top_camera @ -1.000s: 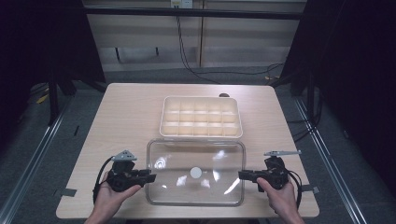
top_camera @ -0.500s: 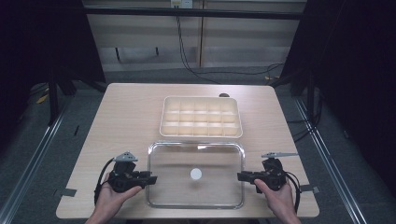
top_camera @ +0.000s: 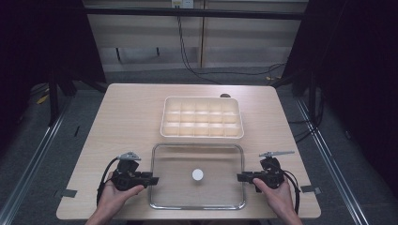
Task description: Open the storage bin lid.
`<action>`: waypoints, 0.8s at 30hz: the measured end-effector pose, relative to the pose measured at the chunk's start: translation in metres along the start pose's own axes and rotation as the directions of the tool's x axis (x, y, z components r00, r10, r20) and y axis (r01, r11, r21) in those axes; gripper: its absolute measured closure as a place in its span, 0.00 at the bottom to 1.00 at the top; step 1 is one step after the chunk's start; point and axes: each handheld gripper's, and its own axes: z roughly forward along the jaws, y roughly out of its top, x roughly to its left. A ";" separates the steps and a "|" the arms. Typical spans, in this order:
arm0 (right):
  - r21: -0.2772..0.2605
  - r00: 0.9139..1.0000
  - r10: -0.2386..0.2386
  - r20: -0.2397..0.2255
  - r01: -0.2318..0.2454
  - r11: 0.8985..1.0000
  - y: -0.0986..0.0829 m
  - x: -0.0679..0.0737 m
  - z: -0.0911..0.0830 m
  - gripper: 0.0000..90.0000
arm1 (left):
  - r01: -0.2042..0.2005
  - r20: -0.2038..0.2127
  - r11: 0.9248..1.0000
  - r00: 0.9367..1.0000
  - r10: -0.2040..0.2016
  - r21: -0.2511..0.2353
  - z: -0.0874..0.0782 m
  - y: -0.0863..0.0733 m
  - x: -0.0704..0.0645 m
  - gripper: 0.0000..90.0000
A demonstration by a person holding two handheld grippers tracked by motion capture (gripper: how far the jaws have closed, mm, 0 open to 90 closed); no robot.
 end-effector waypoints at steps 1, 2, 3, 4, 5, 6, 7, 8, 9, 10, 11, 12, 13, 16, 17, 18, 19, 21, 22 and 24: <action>0.000 1.000 0.000 0.000 0.000 1.000 0.000 0.000 0.000 0.75 | 0.000 0.000 1.000 1.000 0.000 0.000 0.000 0.000 0.000 0.67; 0.009 1.000 0.004 0.007 -0.004 1.000 0.003 -0.003 0.002 0.74 | 0.002 0.000 1.000 1.000 -0.002 0.002 0.003 0.002 0.001 0.67; 0.013 1.000 0.005 0.014 -0.006 1.000 0.004 -0.004 0.003 0.74 | 0.002 0.000 1.000 1.000 -0.002 0.002 0.003 0.002 0.001 0.67; 0.013 1.000 0.004 0.017 -0.004 1.000 0.004 -0.004 0.004 0.73 | -0.003 -0.005 1.000 1.000 0.003 0.013 0.004 0.002 0.004 0.67; 0.013 1.000 0.004 0.017 -0.004 1.000 0.004 -0.004 0.004 0.73 | -0.003 -0.005 1.000 1.000 0.003 0.013 0.004 0.002 0.004 0.67; 0.011 1.000 0.007 0.024 -0.007 1.000 0.002 -0.005 0.007 0.72 | 0.001 -0.020 1.000 1.000 -0.001 0.019 0.006 0.001 0.005 0.67; 0.011 1.000 0.007 0.024 -0.007 1.000 0.002 -0.005 0.007 0.72 | 0.001 -0.020 1.000 1.000 -0.001 0.019 0.006 0.001 0.005 0.67; 0.017 0.999 0.000 0.044 -0.001 1.000 0.000 -0.006 0.009 0.73 | 0.020 -0.008 1.000 1.000 -0.019 0.022 0.007 -0.001 0.008 0.67; 0.017 0.999 0.000 0.044 -0.001 1.000 0.000 -0.006 0.009 0.73 | 0.020 -0.008 1.000 1.000 -0.019 0.022 0.007 -0.001 0.008 0.67; 0.020 0.999 -0.004 0.050 0.003 1.000 0.000 -0.007 0.009 0.74 | 0.029 0.001 0.999 1.000 -0.029 0.028 0.008 -0.001 0.010 0.67; 0.020 0.999 -0.004 0.050 0.003 1.000 0.000 -0.007 0.009 0.74 | 0.029 0.001 0.999 1.000 -0.029 0.028 0.008 -0.001 0.010 0.67; 0.015 0.999 0.001 0.045 -0.001 1.000 0.000 -0.008 0.009 0.75 | 0.030 0.005 0.999 1.000 -0.030 0.026 0.008 -0.001 0.010 0.67; 0.014 0.999 0.002 0.043 -0.002 1.000 -0.001 -0.008 0.009 0.74 | 0.028 0.004 0.999 1.000 -0.028 0.027 0.009 -0.001 0.010 0.67; 0.018 0.999 -0.001 0.050 0.000 1.000 -0.001 -0.008 0.009 0.74 | 0.030 0.004 0.999 1.000 -0.030 0.036 0.010 0.000 0.010 0.67; 0.021 0.999 -0.002 0.051 0.001 1.000 -0.001 -0.008 0.009 0.73 | 0.030 0.004 0.999 1.000 -0.031 0.035 0.010 0.000 0.009 0.66; 0.021 0.999 -0.004 0.052 0.003 1.000 -0.002 -0.008 0.009 0.73 | 0.027 0.006 0.999 1.000 -0.027 0.040 0.011 0.000 0.009 0.66; 0.026 0.998 -0.006 0.057 0.005 1.000 -0.002 -0.007 0.010 0.71 | 0.024 0.007 0.999 1.000 -0.025 0.045 0.012 0.000 0.009 0.65; 0.033 0.997 -0.013 0.073 0.010 0.999 -0.003 -0.007 0.011 0.69 | 0.012 0.000 0.999 1.000 -0.012 0.050 0.013 0.000 0.007 0.64; 0.034 0.997 -0.017 0.078 0.014 0.999 -0.003 -0.006 0.012 0.69 | 0.011 -0.001 0.999 1.000 -0.010 0.048 0.013 0.000 0.007 0.63; 0.035 0.996 -0.028 0.082 0.025 0.999 -0.003 -0.005 0.011 0.69 | 0.016 0.004 0.999 1.000 -0.016 0.044 0.013 0.000 0.007 0.63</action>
